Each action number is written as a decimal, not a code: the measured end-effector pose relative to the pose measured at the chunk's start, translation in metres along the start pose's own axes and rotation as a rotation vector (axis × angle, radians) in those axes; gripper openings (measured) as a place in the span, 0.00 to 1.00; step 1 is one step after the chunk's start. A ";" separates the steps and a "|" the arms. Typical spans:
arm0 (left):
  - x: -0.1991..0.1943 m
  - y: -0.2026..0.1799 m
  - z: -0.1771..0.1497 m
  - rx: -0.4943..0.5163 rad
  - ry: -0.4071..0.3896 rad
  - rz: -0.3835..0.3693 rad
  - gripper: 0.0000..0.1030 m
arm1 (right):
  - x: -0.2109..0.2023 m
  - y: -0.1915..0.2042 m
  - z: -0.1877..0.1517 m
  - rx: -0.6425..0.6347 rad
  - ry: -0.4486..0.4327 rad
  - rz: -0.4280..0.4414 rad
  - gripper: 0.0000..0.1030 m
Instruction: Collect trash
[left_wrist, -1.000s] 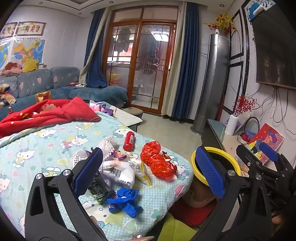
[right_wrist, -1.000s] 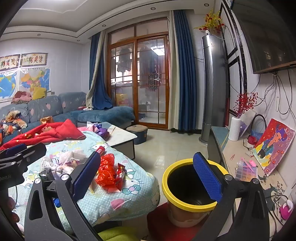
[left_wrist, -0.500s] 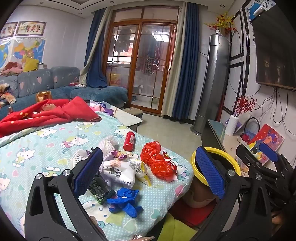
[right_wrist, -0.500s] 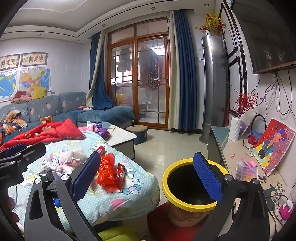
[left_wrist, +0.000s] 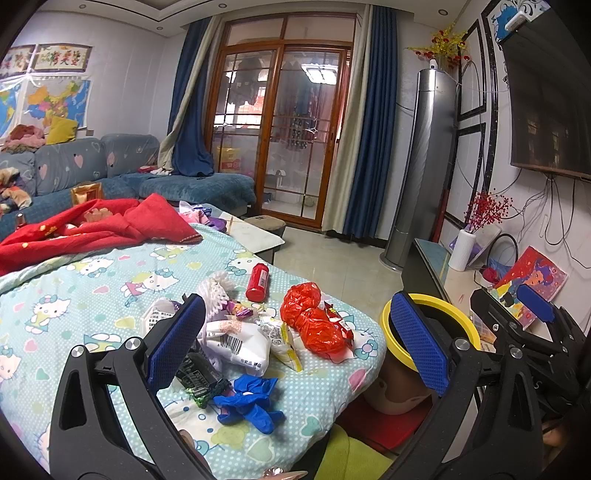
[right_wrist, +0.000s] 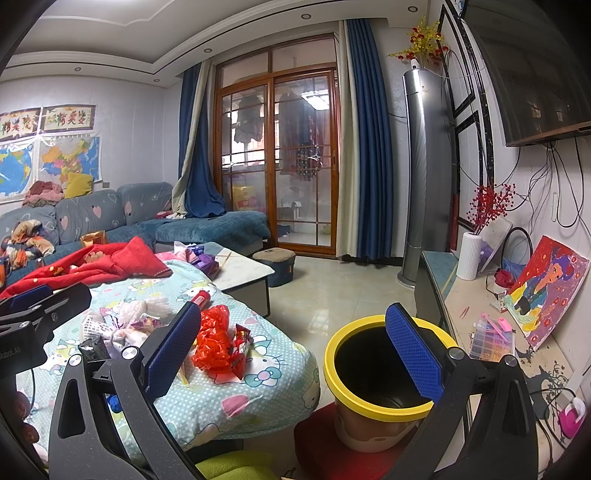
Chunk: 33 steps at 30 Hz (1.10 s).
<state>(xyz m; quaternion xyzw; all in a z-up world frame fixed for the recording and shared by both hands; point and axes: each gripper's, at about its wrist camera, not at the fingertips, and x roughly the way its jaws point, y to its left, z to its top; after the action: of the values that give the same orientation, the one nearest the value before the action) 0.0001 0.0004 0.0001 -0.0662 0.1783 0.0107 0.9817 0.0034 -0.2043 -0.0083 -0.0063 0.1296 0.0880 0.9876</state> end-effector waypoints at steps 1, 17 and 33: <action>0.000 0.000 0.000 0.000 0.000 0.000 0.90 | 0.000 0.000 0.000 0.000 0.000 0.000 0.94; 0.000 0.000 0.000 0.001 -0.001 0.003 0.90 | 0.001 0.001 0.002 -0.001 0.006 0.004 0.94; -0.003 0.006 -0.002 -0.012 -0.006 0.018 0.90 | 0.007 0.013 -0.007 -0.023 0.044 0.070 0.94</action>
<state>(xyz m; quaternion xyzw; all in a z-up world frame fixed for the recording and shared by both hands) -0.0037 0.0059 -0.0013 -0.0703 0.1760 0.0210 0.9817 0.0064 -0.1907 -0.0166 -0.0152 0.1505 0.1238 0.9807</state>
